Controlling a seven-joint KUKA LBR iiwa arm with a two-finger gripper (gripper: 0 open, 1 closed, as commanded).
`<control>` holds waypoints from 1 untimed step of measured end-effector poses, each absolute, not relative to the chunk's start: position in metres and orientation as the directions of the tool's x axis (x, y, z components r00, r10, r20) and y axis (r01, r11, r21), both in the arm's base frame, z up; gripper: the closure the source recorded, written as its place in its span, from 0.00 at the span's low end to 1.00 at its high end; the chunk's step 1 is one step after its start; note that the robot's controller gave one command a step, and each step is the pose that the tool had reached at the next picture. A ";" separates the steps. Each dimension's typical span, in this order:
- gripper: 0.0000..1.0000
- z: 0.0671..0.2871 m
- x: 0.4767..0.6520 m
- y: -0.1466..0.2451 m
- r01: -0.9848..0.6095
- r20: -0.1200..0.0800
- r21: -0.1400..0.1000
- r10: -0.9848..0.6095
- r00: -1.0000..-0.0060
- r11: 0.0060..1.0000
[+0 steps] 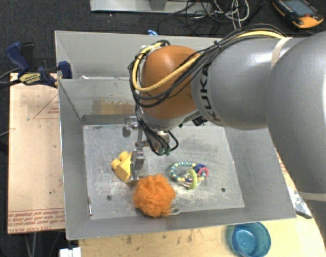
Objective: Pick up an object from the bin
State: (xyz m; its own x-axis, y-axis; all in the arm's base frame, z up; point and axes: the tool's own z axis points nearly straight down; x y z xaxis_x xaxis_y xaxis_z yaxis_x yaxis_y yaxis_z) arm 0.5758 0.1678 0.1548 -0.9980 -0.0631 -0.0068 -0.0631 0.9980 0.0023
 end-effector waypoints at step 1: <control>0.00 0.123 0.582 0.158 -0.103 0.005 0.000 -0.103 -0.995 0.995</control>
Offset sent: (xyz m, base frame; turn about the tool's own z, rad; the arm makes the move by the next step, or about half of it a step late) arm 0.0208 -0.0146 -0.0147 -0.2800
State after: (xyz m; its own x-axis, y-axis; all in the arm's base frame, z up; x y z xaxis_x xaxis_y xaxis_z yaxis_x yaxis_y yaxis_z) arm 0.5821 0.1584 0.1233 -0.9947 -0.1029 0.0047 -0.1029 0.9947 0.0003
